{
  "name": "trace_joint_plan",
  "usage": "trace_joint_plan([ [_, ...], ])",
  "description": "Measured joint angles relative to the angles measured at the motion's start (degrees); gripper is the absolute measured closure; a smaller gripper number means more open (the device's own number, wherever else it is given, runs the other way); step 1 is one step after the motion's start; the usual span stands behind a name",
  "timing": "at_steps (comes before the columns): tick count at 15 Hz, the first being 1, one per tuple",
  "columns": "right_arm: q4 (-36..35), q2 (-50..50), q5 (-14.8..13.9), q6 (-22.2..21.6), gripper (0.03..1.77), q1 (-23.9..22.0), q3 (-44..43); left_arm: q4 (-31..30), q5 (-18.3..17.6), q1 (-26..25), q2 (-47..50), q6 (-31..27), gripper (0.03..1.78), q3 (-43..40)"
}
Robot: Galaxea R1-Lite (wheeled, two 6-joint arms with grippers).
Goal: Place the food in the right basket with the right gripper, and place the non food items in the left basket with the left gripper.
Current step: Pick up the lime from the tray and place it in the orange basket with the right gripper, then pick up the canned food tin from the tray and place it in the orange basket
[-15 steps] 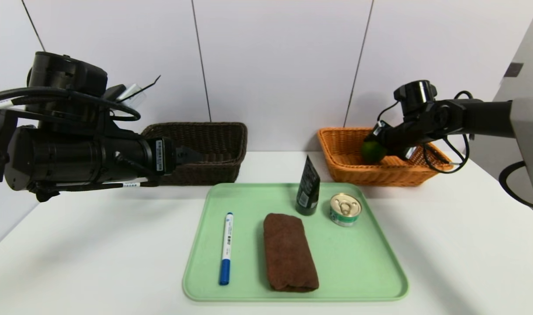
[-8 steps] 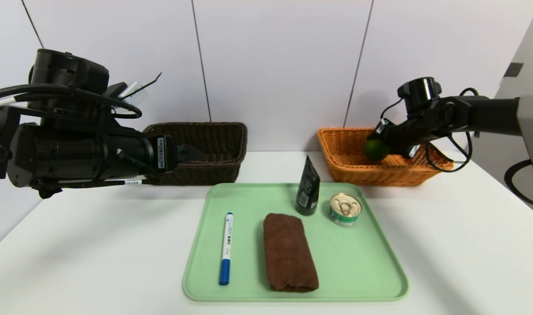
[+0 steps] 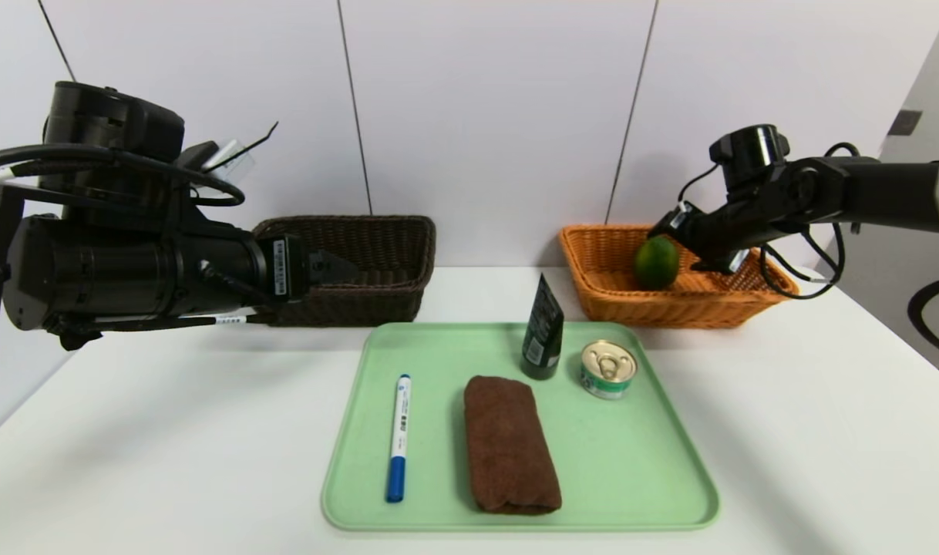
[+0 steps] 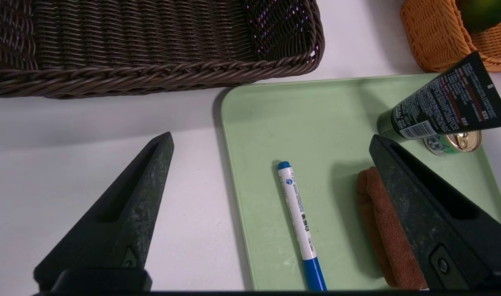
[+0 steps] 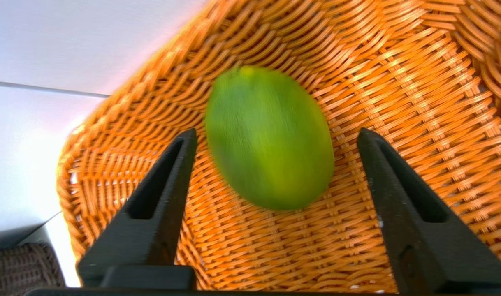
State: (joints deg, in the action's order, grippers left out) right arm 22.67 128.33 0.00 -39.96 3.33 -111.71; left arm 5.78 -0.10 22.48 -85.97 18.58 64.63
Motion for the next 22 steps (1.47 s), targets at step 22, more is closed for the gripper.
trace_joint_plan([
  [22,21.78,-42.8,-7.85,9.37,0.11,31.91,30.05,12.17,0.39,1.44,15.47,0.29,0.12,-4.47],
])
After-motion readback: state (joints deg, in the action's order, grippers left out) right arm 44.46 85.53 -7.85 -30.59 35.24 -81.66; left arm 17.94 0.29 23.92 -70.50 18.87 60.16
